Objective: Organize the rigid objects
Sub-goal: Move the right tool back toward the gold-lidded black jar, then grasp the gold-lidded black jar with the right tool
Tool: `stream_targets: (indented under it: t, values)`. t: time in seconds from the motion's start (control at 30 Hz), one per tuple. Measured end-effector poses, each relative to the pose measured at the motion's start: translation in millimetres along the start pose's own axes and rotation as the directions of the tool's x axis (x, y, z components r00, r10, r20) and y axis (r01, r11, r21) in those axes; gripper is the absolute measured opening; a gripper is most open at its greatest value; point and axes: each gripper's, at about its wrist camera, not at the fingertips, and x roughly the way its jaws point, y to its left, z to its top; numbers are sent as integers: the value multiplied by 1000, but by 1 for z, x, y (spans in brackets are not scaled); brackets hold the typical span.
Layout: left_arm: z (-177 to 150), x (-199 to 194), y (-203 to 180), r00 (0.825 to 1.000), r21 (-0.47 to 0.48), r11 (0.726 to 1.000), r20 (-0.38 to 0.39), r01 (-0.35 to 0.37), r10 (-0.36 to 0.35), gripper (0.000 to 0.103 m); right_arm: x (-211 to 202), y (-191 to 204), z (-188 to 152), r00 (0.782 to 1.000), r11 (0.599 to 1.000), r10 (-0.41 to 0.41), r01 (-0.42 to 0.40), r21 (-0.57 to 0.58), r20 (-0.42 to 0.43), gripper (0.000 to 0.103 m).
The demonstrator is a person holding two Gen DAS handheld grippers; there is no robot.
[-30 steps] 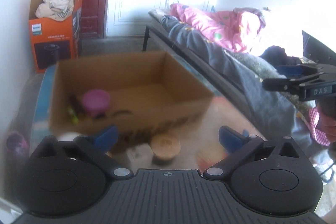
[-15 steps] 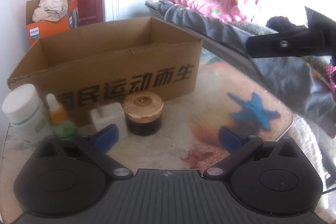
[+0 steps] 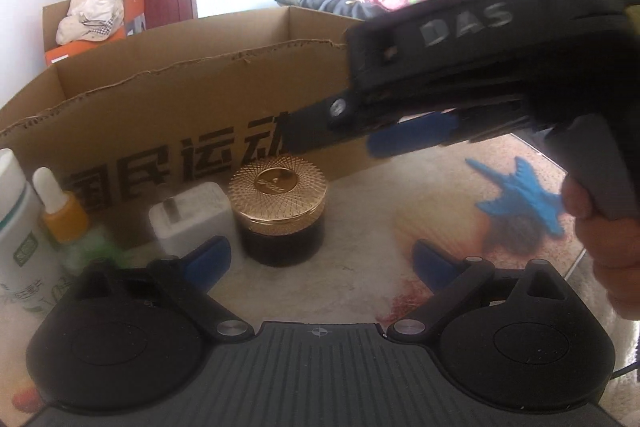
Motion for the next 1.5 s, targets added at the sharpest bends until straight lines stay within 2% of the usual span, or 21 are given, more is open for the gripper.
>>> stream_targets:
  t: [0.27, 0.4, 0.47, 0.57, 0.67, 0.77, 0.93, 1.07, 1.17, 1.23, 1.3, 1.37, 1.5]
  values:
    - [0, 3, -1, 999, 9, 999, 15, 33, -33, 95, 22, -13, 4, 995, 996, 69, -64, 67, -68, 50]
    - [1, 0, -3, 997, 5, 997, 15, 74, -74, 95, 20, -16, 4, 991, 993, 103, -97, 71, -87, 51]
    - [2, -1, -4, 995, 17, 995, 18, 94, -95, 95, 16, -15, 4, 993, 996, 83, -79, 48, -85, 51]
    - [2, -7, -13, 993, 56, 992, 31, 113, -115, 95, 8, -17, 0, 993, 996, 82, -78, 53, -90, 51]
    - [1, -11, -25, 985, 92, 982, 36, 165, -169, 94, -3, -22, -5, 989, 992, 109, -101, 78, -100, 50]
    - [-1, -15, -39, 981, 141, 973, 36, 185, -191, 92, -15, -24, -10, 993, 995, 75, -69, 68, -95, 50]
    - [-6, -24, -51, 989, 210, 970, 62, 122, -137, 92, -34, -37, -12, 997, 995, 44, -38, 97, -56, 50]
    - [-1, -19, -39, 998, 195, 981, 61, 20, -33, 91, -32, -46, -3, 998, 990, 47, -42, 134, -37, 51]
    - [5, -7, -32, 999, 174, 983, 25, -52, 48, 79, -21, -50, 3, 996, 985, 79, -72, 158, -35, 51]
    - [9, -1, -24, 998, 148, 987, 14, -56, 55, 76, -13, -49, 6, 995, 983, 95, -87, 159, -43, 51]
    - [11, 4, -18, 998, 127, 990, 5, -59, 59, 67, -3, -43, 7, 993, 985, 103, -94, 146, -55, 50]
    - [14, 6, -13, 998, 113, 992, 2, -62, 62, 63, 4, -41, 8, 991, 984, 118, -107, 140, -68, 49]
    - [14, 0, -4, 999, 71, 997, 3, -39, 39, 61, 6, -37, 8, 989, 986, 123, -113, 122, -79, 47]
